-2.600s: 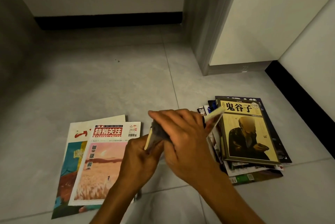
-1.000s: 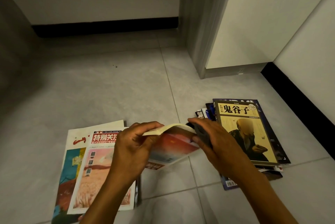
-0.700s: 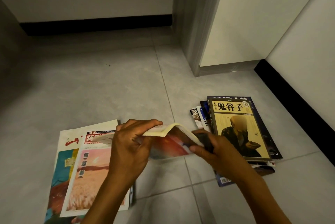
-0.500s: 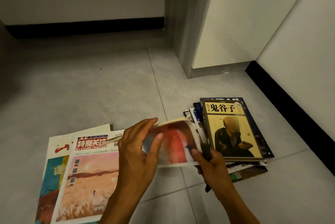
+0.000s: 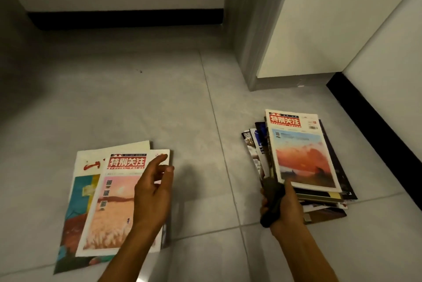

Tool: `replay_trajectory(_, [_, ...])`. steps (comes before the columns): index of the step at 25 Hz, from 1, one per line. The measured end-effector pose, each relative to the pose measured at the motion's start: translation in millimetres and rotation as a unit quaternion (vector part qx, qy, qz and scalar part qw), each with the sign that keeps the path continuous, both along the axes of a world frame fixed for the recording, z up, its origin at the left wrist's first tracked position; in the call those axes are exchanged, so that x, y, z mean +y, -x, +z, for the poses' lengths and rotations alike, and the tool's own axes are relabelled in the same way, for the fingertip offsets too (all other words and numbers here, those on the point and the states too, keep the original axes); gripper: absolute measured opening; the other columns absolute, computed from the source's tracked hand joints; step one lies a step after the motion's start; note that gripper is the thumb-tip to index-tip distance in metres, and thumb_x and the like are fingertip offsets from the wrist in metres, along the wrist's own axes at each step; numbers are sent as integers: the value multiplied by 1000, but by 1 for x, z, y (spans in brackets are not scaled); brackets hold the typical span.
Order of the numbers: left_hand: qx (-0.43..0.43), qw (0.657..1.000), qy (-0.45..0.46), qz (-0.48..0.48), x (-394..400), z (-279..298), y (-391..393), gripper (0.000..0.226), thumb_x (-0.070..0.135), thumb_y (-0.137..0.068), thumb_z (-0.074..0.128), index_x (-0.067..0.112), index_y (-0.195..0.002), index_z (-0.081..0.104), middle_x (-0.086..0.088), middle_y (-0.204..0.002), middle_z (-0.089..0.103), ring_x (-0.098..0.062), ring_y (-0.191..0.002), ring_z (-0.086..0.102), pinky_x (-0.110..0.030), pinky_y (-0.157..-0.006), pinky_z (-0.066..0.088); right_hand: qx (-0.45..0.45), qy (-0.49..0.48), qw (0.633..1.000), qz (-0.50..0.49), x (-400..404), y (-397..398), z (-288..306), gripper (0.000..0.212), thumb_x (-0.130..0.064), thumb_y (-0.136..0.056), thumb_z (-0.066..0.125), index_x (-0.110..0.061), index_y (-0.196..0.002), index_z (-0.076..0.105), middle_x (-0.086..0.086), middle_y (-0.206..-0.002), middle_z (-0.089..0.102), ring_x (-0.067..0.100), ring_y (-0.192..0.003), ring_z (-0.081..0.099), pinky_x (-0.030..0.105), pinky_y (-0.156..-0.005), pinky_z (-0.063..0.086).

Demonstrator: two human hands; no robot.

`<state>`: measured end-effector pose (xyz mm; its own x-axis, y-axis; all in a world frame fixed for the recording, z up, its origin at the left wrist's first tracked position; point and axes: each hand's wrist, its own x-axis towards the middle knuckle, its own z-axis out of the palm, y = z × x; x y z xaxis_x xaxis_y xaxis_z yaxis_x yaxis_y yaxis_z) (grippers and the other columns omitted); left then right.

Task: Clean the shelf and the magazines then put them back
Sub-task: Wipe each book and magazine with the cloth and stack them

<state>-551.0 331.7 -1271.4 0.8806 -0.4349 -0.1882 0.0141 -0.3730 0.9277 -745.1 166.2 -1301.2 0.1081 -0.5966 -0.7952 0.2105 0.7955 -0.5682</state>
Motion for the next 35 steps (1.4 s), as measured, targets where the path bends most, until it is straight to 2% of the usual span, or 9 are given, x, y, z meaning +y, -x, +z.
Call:
replay_trajectory(3, [-29,979,-172,103,39,-26,-32,33,31,-95,58,23,-126,53,-4,-121,62,-24,-100,60,-42,-90,48,-5,-38,995,93,37,-15,-9,44,-36,-100,46,-2,-125,57,15,-95,64,24,-70,56,29,-47,47])
replay_trajectory(7, [-4,878,-472,82,99,-52,-58,67,59,-77,64,20,-127,41,-14,-125,50,-38,-115,51,-54,-98,43,17,-79,979,187,76,-51,-32,36,-12,-93,54,-3,-128,57,20,-101,66,34,-89,62,42,-70,50])
replay_trajectory(12, [40,965,-232,115,103,-45,-58,36,30,-90,66,13,-117,47,-7,-106,60,-18,-86,54,-28,-77,44,52,12,977,208,77,-64,-41,36,-6,-87,58,-6,-123,61,23,-107,67,38,-93,64,50,-84,52])
replay_trajectory(15, [49,974,-107,193,98,-37,-52,14,23,-98,54,20,-111,50,-3,-91,59,-23,-86,60,-38,-78,51,32,72,993,91,35,-47,-42,42,-7,-88,58,-19,-128,59,21,-115,65,38,-95,63,47,-78,52])
replay_trajectory(17, [51,984,-99,140,89,-40,-44,15,18,-96,56,22,-111,54,-1,-92,61,-25,-89,62,-45,-79,53,44,84,994,46,15,-34,-44,43,-10,-86,60,-20,-128,58,18,-123,62,35,-104,62,44,-77,53])
replay_trajectory(21, [160,986,-47,16,47,-33,-6,22,21,-99,50,34,-117,50,7,-104,64,-10,-90,64,-26,-63,55,62,79,993,64,27,-34,-43,42,-9,-87,59,-17,-128,57,18,-115,65,34,-97,64,42,-72,53])
replay_trajectory(28, [97,991,-90,-6,14,-55,28,19,21,-98,53,28,-116,50,7,-115,59,-11,-105,54,-29,-94,47,60,164,969,173,47,-58,6,28,-2,-90,54,-26,-102,58,8,-89,66,26,-76,66,36,-59,51])
replay_trajectory(31, [75,989,-113,-53,25,-67,21,22,17,-92,62,35,-101,54,22,-97,59,-4,-95,59,-8,-77,45,117,335,896,266,44,-67,0,22,-13,-93,57,-32,-103,60,-1,-101,69,16,-84,69,40,-66,58])
replay_trajectory(35, [33,965,-202,-162,30,-83,42,32,26,-96,56,43,-122,48,20,-114,62,0,-101,62,-20,-86,54,371,536,620,436,39,-64,-67,39,-40,-96,48,-27,-133,52,1,-141,48,26,-129,45,46,-105,41])
